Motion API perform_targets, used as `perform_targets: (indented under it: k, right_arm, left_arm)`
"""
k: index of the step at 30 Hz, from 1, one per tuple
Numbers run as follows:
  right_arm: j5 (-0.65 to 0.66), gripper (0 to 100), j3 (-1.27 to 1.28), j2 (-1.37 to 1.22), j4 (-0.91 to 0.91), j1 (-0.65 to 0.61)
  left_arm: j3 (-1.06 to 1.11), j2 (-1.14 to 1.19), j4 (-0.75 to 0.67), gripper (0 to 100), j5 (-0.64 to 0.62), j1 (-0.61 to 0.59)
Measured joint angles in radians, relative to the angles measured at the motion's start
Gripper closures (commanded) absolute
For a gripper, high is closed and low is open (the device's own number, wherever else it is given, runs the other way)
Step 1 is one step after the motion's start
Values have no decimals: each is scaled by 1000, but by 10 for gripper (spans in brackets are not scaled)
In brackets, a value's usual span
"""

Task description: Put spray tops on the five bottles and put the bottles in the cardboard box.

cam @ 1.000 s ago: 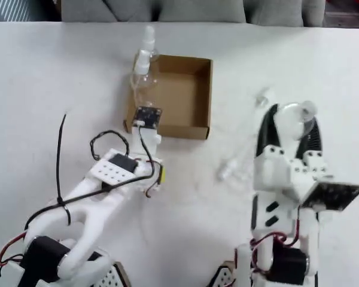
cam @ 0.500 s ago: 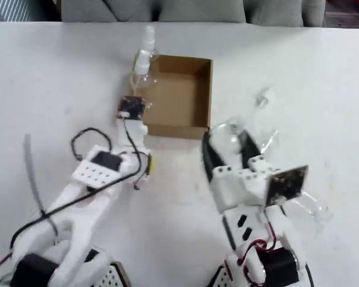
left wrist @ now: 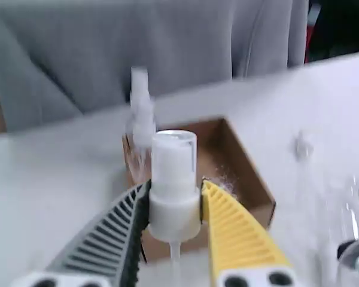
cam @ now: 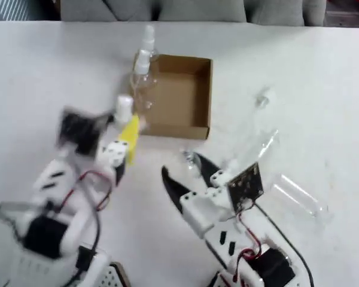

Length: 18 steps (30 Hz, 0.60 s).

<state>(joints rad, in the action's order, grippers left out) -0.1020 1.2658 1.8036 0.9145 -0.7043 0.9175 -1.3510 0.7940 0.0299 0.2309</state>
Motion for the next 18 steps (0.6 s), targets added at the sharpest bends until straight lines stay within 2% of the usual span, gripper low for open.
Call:
perform_targets:
  k: [5,8,13,15,18]
  right_arm:
    - [0,981,0,0,0,0]
    - [0,981,15,2,-20,0]
    - [0,981,72,0,-81,-11]
    - [0,981,98,0,-106,-11]
    - [0,981,140,-9,-150,-9]
  left_arm:
    - [-94,-55,-178,976,28,0]
    - [-206,6,-229,976,28,-2]
    - [-465,212,-236,976,28,-2]
    - [-569,296,-203,976,20,-2]
    - [-723,413,-112,976,-63,14]
